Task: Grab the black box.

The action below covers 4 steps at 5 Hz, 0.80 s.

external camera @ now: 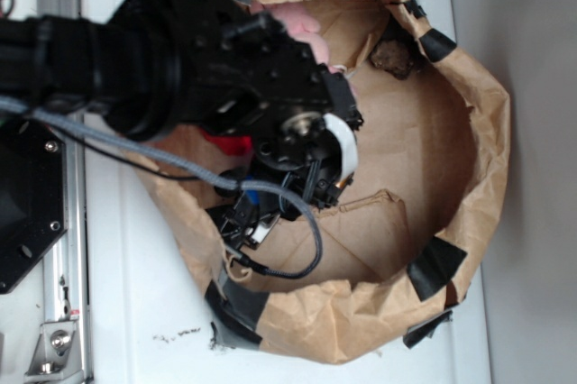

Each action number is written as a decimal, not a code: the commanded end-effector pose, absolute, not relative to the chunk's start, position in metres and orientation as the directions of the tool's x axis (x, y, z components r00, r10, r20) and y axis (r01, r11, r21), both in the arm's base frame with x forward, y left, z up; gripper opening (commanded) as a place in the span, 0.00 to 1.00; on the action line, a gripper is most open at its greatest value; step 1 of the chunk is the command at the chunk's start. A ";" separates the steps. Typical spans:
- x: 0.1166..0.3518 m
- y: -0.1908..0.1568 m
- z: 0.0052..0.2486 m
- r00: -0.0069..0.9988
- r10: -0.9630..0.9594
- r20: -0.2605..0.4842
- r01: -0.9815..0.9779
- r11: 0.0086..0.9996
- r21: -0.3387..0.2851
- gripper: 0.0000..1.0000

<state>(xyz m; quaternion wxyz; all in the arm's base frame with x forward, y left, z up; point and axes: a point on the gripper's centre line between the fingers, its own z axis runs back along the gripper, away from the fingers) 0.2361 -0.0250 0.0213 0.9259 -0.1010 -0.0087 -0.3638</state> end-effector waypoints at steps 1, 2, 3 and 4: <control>0.225 -0.032 0.026 0.693 -0.716 0.084 0.714 0.664 -0.222 1.00; 0.226 -0.031 0.024 0.703 -0.706 0.087 0.704 0.675 -0.220 0.00; 0.229 -0.032 0.025 0.705 -0.702 0.098 0.705 0.680 -0.201 0.00; 0.238 -0.029 0.032 0.725 -0.680 0.107 0.686 0.701 -0.196 0.00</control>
